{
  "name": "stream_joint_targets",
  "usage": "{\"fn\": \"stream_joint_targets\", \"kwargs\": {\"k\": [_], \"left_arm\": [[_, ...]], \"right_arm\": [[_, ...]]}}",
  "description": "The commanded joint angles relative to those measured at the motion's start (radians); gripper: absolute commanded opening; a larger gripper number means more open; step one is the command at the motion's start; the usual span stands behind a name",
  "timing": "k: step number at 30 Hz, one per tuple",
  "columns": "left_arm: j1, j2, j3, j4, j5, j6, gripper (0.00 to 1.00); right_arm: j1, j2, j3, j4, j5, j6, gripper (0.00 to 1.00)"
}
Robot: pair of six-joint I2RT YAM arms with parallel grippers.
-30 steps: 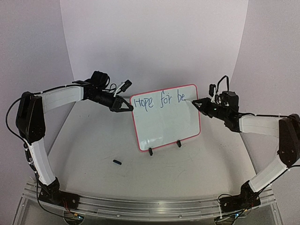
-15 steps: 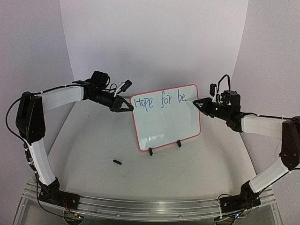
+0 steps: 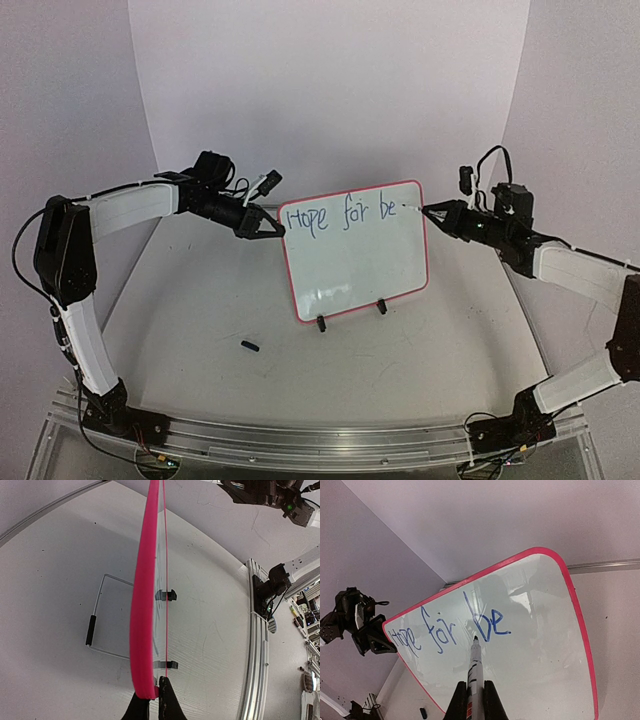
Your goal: Write a sentence on the whiteboard
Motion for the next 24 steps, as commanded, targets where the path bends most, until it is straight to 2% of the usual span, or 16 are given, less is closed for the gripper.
{"fn": "stream_joint_targets", "kwargs": {"k": [1,14,24], "left_arm": [[-0.040,0.020,-0.020,-0.130,-0.081,0.084,0.00],[-0.040,0.013,-0.021,-0.132,-0.083,0.087,0.00],[-0.040,0.021,-0.019,-0.134,-0.083,0.087,0.00]], "right_arm": [[-0.019,0.037,0.067,-0.001,-0.099,-0.033,0.00],[-0.022,0.139,0.152,0.001,-0.073,-0.042,0.00],[-0.022,0.149,0.138,0.005,0.017,-0.037,0.00]]}}
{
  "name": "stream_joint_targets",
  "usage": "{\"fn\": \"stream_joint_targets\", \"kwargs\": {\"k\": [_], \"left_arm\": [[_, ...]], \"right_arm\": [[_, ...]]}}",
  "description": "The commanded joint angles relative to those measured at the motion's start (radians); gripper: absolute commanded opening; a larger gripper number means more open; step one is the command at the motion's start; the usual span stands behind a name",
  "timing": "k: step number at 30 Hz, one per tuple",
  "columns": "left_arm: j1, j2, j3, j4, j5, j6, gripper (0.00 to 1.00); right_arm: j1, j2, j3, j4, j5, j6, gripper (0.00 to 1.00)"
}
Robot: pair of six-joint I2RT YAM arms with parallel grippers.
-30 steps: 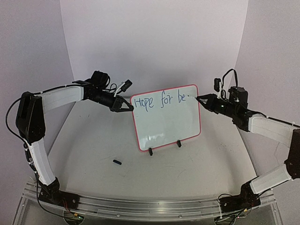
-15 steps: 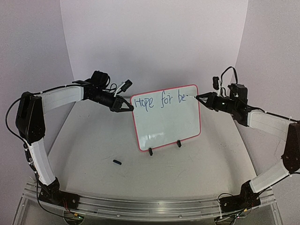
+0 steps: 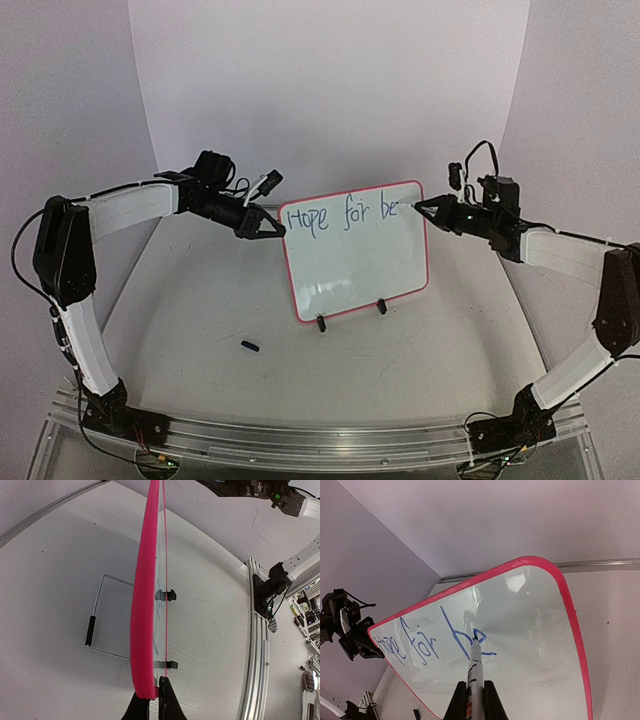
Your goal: Write a sentence on the whiteboard
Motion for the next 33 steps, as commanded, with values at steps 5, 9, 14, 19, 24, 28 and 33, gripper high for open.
{"fn": "stream_joint_targets", "kwargs": {"k": [5,9,14,19,24,28,33], "left_arm": [[-0.036,0.027,-0.019,-0.132,-0.078,0.084,0.00],[-0.036,0.027,-0.019,-0.132,-0.078,0.083,0.00],[-0.037,0.027,-0.020,-0.133,-0.078,0.084,0.00],[-0.037,0.027,-0.019,-0.133,-0.079,0.084,0.00],[-0.037,0.026,-0.020,-0.133,-0.079,0.084,0.00],[-0.037,0.026,-0.019,-0.133,-0.079,0.084,0.00],[-0.037,0.026,-0.019,-0.133,-0.082,0.084,0.00]], "right_arm": [[-0.002,0.019,0.032,0.025,0.036,-0.005,0.00],[-0.002,0.032,0.038,0.029,0.029,-0.002,0.00],[-0.002,0.035,0.034,0.031,0.059,0.006,0.00],[-0.002,-0.002,0.005,0.038,0.143,0.016,0.00],[-0.002,-0.022,-0.007,0.040,0.165,0.016,0.00],[-0.002,-0.020,0.000,0.041,0.114,0.010,0.00],[-0.002,-0.058,-0.016,0.052,0.069,0.004,0.00]]}}
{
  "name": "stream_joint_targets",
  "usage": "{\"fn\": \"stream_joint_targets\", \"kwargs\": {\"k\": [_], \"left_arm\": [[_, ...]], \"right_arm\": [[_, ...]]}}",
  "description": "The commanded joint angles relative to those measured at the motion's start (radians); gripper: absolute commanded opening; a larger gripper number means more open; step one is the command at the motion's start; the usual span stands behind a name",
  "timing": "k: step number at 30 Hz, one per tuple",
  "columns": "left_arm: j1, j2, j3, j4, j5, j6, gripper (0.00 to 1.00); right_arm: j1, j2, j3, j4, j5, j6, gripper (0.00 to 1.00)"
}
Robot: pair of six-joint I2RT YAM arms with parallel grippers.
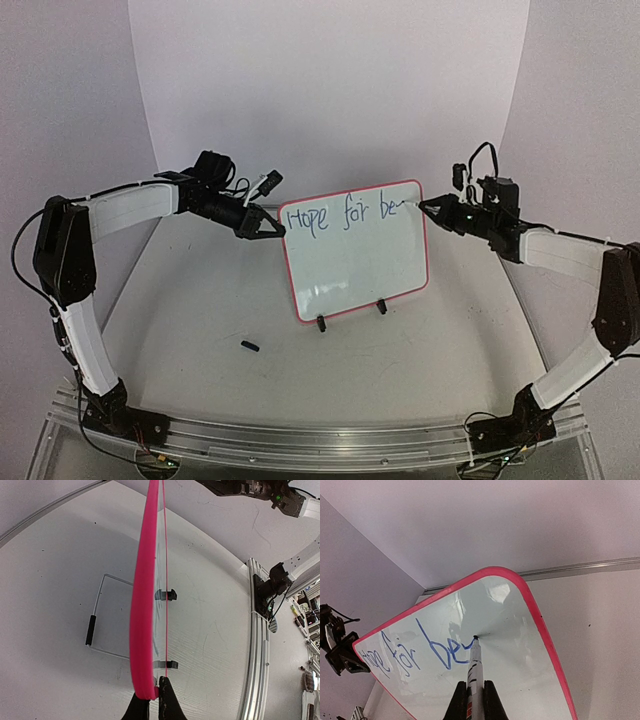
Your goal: Write a sentence on the whiteboard
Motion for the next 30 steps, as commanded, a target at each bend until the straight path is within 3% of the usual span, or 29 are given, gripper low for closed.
{"fn": "stream_joint_targets", "kwargs": {"k": [1,19,30], "left_arm": [[-0.037,0.026,-0.019,-0.131,-0.077,0.086,0.00],[-0.041,0.024,-0.017,-0.133,-0.077,0.086,0.00],[-0.046,0.018,-0.018,-0.133,-0.080,0.088,0.00]], "right_arm": [[-0.002,-0.069,-0.015,0.048,-0.041,-0.005,0.00],[-0.003,0.024,0.048,0.078,-0.052,0.008,0.00],[-0.003,-0.005,-0.028,0.070,-0.028,0.016,0.00]]}}
